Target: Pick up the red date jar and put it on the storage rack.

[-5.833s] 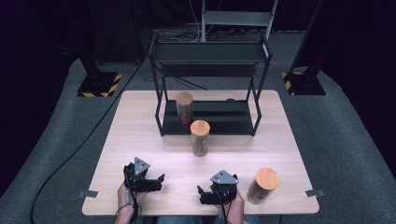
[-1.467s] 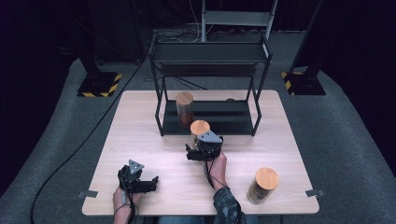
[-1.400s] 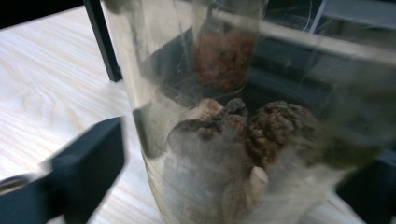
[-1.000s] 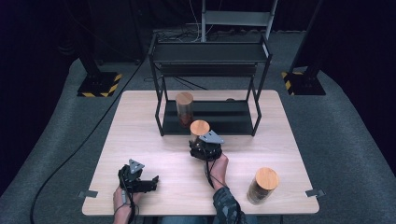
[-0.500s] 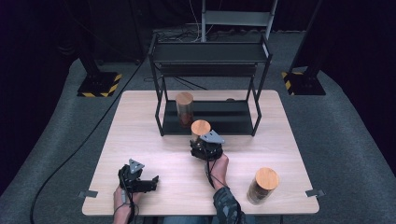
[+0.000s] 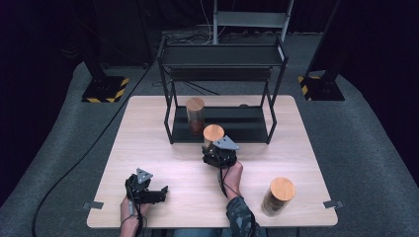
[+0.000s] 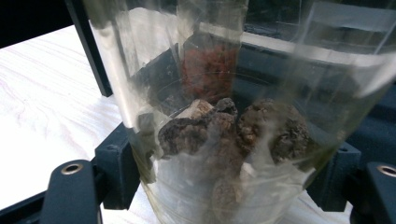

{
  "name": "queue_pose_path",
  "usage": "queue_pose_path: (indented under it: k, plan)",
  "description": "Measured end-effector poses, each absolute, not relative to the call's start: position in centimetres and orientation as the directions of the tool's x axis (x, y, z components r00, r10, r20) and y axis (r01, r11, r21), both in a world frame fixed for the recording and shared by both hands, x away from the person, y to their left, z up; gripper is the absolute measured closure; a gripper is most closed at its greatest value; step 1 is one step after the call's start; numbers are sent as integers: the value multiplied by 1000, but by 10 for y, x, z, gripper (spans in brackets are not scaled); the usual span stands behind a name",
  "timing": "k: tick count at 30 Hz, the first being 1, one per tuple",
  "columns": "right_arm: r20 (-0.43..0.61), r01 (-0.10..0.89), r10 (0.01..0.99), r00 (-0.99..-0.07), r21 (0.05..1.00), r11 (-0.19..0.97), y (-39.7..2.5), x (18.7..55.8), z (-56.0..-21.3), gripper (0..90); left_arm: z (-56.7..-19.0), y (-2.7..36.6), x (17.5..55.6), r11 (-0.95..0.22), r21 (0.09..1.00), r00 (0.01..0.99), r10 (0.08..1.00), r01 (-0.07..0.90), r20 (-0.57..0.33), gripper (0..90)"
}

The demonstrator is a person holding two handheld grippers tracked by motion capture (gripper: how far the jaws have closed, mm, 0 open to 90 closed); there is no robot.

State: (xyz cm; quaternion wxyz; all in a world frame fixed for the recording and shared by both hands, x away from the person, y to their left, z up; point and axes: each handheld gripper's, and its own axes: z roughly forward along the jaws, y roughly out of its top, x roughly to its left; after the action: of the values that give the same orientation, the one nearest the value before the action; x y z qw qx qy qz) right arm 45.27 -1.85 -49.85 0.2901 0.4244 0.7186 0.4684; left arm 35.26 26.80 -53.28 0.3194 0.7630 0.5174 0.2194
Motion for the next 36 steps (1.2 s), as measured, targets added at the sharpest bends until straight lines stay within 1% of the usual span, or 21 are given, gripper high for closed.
queue_pose_path:
  k: [22,36]
  plan:
    - [-13,352,889,-458,915,195,-26,459,-494,248,-533,268,353,-261,714,369,930,649,4,0]
    - [-24,347,888,-460,915,204,-22,464,-487,248,-533,268,353,-261,714,369,929,649,4,0]
